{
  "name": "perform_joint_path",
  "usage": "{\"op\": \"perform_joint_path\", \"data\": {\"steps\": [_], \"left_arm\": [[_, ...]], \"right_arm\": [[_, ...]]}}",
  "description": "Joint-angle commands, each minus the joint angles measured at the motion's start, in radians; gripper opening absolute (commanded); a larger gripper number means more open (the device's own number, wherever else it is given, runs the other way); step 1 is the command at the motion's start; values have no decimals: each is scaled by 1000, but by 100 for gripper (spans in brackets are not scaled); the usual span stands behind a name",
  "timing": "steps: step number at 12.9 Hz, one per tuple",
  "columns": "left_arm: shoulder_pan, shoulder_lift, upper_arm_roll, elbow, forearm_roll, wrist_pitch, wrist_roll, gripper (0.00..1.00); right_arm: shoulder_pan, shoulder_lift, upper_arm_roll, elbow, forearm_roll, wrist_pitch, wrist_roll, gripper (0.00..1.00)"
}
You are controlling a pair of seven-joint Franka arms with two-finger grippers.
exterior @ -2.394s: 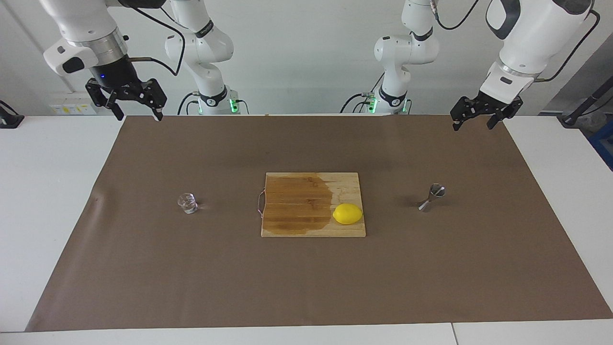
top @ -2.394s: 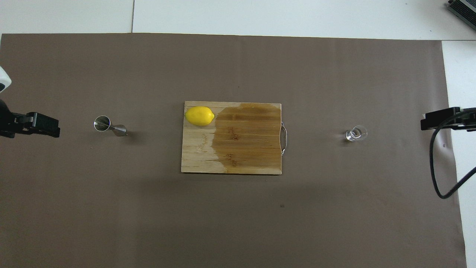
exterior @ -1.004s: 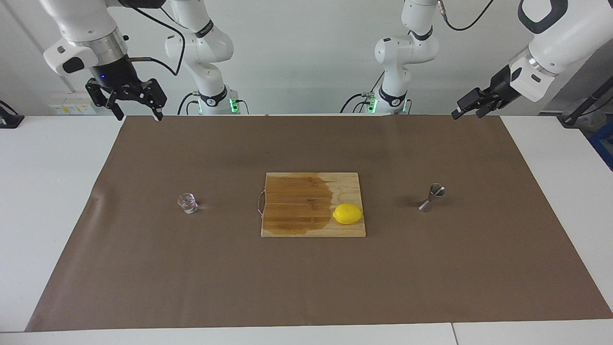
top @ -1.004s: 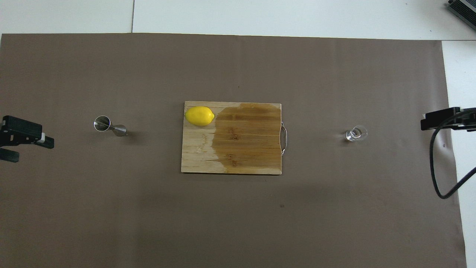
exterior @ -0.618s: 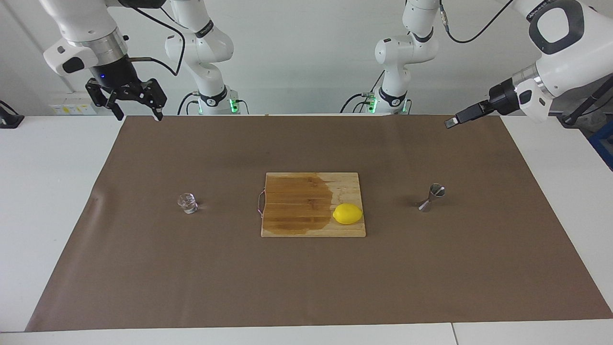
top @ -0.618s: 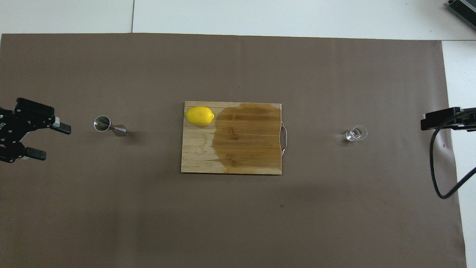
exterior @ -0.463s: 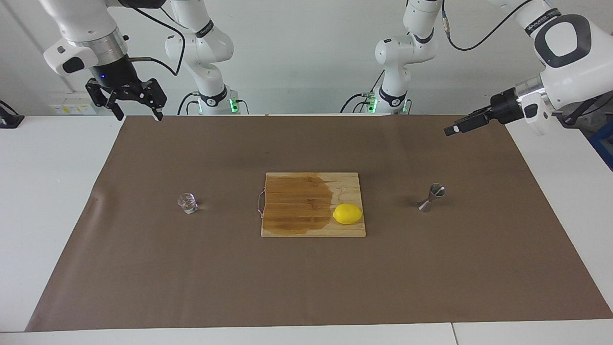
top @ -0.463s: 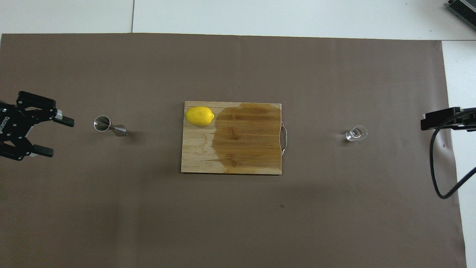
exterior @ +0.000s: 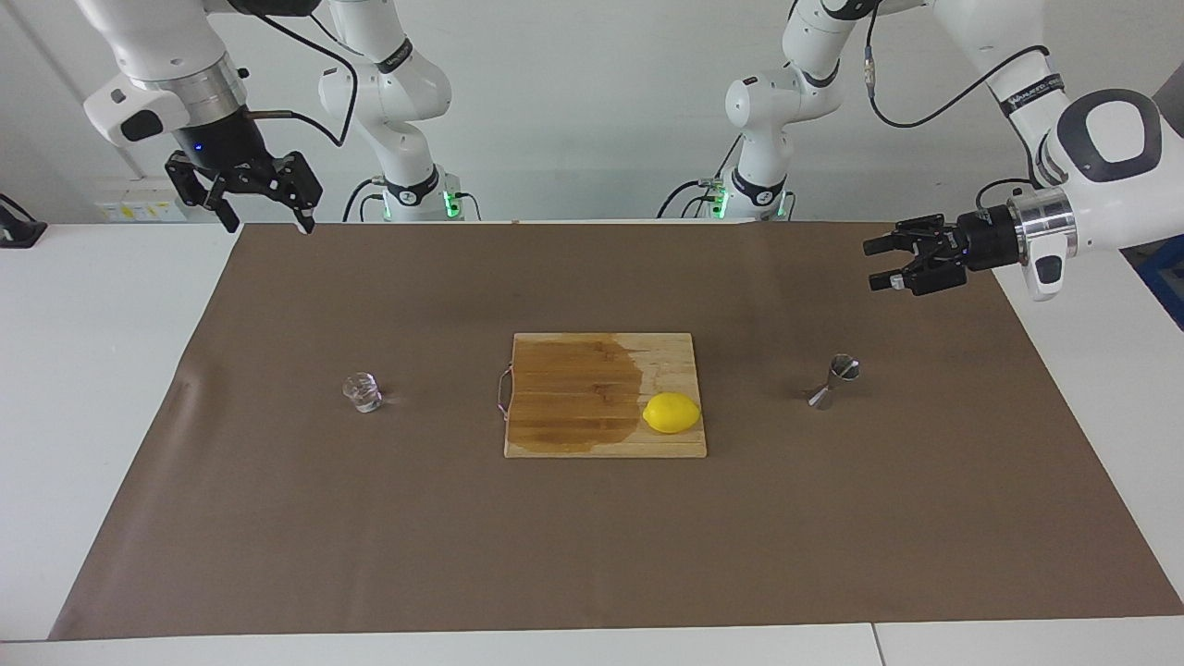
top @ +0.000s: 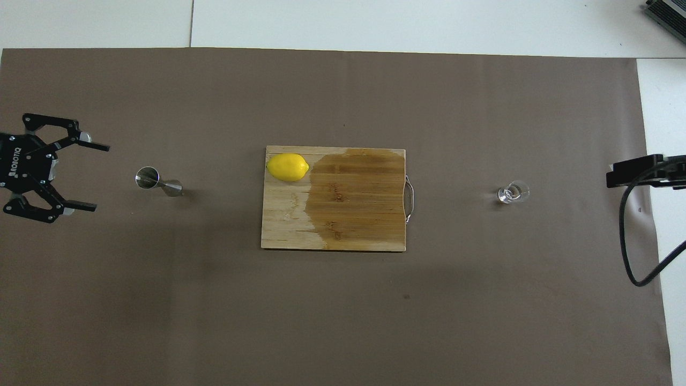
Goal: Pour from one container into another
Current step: 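Open the left gripper and move it toward the metal cup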
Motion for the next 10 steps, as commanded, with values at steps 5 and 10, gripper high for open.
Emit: {"op": "perform_joint_path", "data": {"steps": [5,10], "left_arm": [[76,61,-2,-112,-212,-21,-72,100],[126,136,-4,-164,-337,-13,-80,100]], "right_arm": [[-4,-12,4,-5,1,-12,-3,100],[-4,-12,4,-5,1,-12,-3,100]]}}
